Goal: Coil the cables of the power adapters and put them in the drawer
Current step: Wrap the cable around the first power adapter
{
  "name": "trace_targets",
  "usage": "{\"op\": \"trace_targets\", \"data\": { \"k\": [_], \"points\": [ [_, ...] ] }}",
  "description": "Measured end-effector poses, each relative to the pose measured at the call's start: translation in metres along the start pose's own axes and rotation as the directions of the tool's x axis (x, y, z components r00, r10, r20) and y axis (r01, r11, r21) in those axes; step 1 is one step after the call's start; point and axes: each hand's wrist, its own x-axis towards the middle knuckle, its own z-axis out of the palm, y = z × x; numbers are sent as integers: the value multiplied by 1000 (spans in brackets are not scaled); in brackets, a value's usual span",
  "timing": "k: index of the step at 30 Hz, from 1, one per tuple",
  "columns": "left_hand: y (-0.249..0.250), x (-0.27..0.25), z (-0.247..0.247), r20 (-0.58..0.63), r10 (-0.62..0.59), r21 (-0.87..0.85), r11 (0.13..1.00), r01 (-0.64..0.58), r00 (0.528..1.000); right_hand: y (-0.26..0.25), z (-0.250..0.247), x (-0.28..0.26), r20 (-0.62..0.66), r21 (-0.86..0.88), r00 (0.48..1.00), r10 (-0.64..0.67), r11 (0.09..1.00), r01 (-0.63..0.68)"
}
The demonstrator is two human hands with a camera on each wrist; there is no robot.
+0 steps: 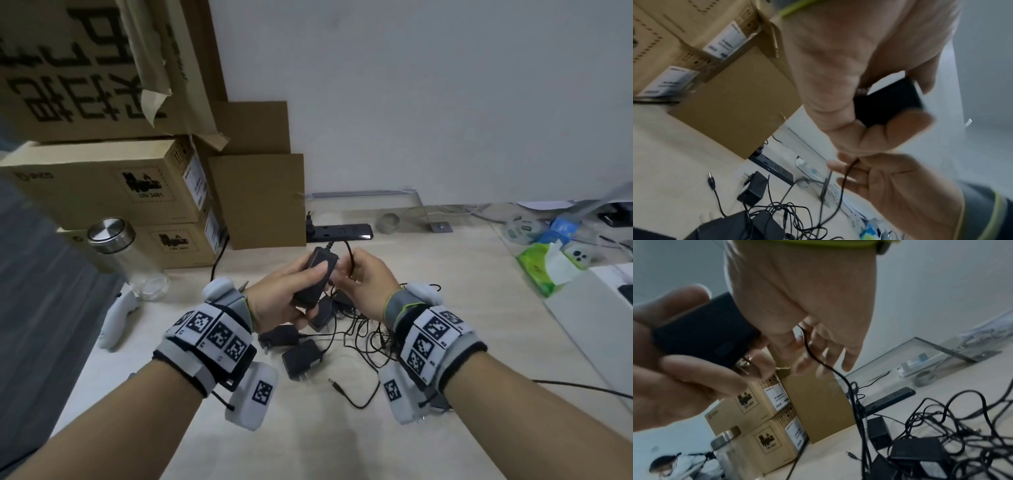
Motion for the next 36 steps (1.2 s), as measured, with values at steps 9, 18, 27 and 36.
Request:
{"op": "trace_targets", "data": {
  "k": [9,18,27,36],
  "points": [
    [5,6,-14,-240,-33,-206,978,-18,970,-8,-2,-5,-92,-332,995,-44,943,11],
    [-9,17,-7,-253,81,-367,914,-173,964,-15,12,-7,20,-659,990,136,747,-89],
    [-4,21,-13,-212,99,-156,979,-134,972,-25,11,-11,229,-759,961,158,647,74],
    [-5,27,-21,-295,305,237,941,-240,905,-40,2,-13,278,-710,953,120,694,120]
  ]
}}
